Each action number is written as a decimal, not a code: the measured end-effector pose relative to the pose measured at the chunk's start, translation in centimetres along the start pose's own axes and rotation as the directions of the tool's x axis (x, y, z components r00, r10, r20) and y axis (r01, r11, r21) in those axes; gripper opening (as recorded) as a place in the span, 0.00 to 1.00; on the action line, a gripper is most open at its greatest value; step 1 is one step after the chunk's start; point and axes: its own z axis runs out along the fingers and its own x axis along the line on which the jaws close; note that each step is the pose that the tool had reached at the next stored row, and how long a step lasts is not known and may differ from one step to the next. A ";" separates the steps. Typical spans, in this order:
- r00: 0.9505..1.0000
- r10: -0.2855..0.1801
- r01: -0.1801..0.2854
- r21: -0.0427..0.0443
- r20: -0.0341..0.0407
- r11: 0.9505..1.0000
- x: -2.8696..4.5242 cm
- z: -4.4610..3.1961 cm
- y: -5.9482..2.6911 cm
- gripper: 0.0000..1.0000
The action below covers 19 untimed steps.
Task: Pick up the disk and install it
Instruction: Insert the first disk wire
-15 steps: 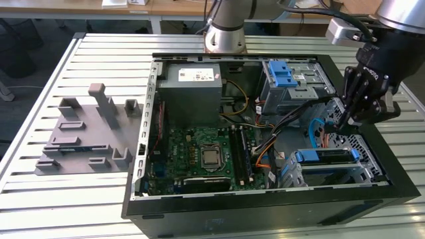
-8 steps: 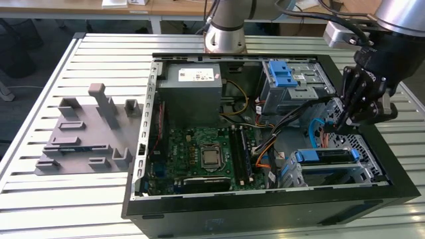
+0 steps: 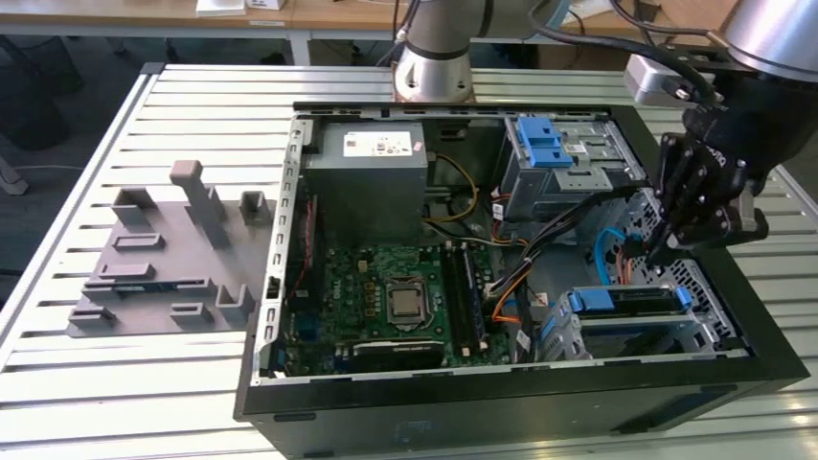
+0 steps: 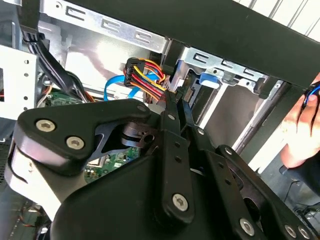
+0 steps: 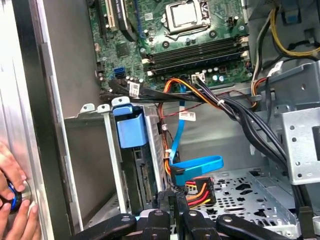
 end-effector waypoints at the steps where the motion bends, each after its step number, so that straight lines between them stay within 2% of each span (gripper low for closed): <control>1: 1.000 -0.007 0.007 0.002 0.000 1.000 0.07 0.02 0.01 0.17; 8: 0.998 -0.067 0.067 0.012 0.002 0.998 0.36 0.15 0.05 0.17; 15: 0.992 -0.123 0.123 0.020 0.003 0.992 0.69 0.34 0.17 0.17; 17: 0.992 -0.128 0.128 0.021 0.009 0.992 0.87 0.40 0.25 0.17; 19: 0.991 -0.131 0.130 0.021 0.021 0.991 1.03 0.45 0.30 0.17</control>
